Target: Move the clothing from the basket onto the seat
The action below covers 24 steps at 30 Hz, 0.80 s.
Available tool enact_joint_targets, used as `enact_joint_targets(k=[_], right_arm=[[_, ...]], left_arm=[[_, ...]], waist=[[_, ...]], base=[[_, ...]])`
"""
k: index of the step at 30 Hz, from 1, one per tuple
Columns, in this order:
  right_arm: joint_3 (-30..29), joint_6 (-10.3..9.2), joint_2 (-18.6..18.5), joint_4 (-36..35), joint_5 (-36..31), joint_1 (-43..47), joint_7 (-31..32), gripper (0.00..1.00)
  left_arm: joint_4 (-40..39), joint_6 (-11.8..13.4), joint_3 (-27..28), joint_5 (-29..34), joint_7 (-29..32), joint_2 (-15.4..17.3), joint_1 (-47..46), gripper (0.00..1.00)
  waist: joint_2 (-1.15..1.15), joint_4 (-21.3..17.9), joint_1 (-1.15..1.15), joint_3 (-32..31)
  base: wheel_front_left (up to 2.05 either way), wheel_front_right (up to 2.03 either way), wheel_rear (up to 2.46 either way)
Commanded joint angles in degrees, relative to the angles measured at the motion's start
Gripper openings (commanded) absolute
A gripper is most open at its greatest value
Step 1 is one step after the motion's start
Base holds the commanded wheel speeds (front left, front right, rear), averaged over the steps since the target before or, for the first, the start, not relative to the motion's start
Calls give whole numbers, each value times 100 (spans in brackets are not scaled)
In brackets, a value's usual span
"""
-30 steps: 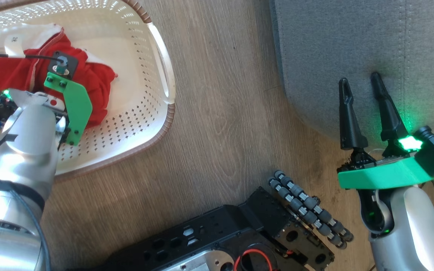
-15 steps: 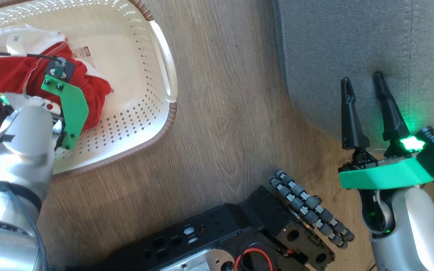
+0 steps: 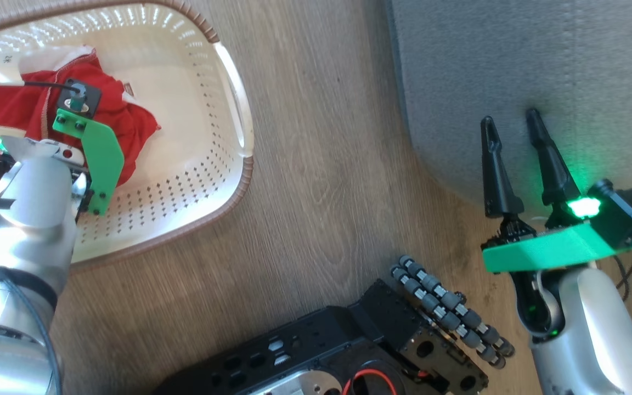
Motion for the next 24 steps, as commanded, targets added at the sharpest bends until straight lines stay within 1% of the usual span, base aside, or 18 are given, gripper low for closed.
enact_joint_targets(k=[1, 4, 6, 11, 15, 22, 24], right_arm=[[24, -52, -68, -30, 49, 69, 8, 100], [97, -52, -68, 35, 47, -125, 8, 100], [96, -52, -68, 93, 14, -209, 8, 100], [-17, -52, -68, 227, -103, -185, 8, 100], [-117, -52, -68, 343, -198, -97, 8, 100], [-229, -52, -68, 509, -310, 66, 8, 100], [-266, -52, -68, 552, -337, 119, 8, 100]], left_arm=[[-47, 39, 117, -58, -109, 171, 223, 0], [-47, 86, 176, -154, -367, 186, 294, 0], [-47, 132, 209, -218, -595, 135, 411, 0], [-47, 129, 277, -407, -1034, -150, 810, 0], [-47, 159, 312, -521, -1459, -309, 1123, 0], [-50, 252, 381, -690, -2390, -527, 1463, 0], [-72, 225, 413, -755, -2604, -602, 1527, 0]], waist=[[0, -41, 0, -128], [0, -92, 0, -329], [0, -56, 0, -567], [0, 124, 0, -1309], [0, 257, 0, -1900], [0, 536, 0, -2709], [0, 638, 0, -2905]], base=[[0, 0, 0], [0, 0, 0], [0, 0, 0], [0, 0, 0], [0, 0, 0], [0, 0, 0], [0, 0, 0]])
